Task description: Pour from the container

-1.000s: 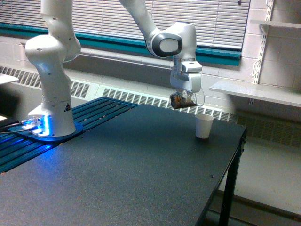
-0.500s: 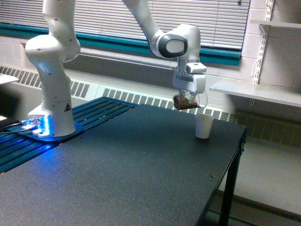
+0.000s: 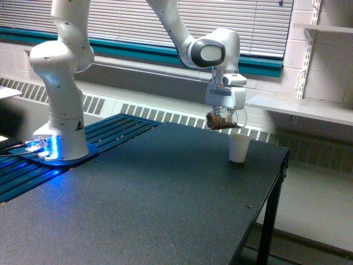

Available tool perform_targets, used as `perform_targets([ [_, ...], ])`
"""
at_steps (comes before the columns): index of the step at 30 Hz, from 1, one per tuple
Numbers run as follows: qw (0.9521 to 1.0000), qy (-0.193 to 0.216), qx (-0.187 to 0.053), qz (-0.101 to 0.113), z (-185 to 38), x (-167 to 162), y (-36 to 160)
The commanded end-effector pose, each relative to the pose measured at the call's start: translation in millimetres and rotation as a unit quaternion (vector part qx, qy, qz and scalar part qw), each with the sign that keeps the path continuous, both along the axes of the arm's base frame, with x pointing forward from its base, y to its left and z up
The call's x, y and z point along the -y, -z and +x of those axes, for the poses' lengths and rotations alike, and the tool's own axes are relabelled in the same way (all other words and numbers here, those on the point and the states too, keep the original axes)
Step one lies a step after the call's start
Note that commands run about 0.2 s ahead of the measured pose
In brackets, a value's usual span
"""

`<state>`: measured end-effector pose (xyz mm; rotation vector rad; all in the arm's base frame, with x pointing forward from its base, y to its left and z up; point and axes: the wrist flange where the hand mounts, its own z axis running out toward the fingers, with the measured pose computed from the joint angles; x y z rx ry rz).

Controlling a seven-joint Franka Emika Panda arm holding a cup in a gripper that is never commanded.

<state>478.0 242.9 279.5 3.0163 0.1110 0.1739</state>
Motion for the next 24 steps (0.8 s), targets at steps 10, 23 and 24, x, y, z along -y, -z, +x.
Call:
perform_targets([
  [10, 0.9996, -0.016, -0.002, -0.024, 4.5, 2.3, -5.1],
  [23, 0.9985, -0.03, -0.006, -0.045, 2.9, 8.3, -2.9],
  [24, 0.9984, -0.031, -0.006, -0.047, 2.8, 8.5, -2.8],
])
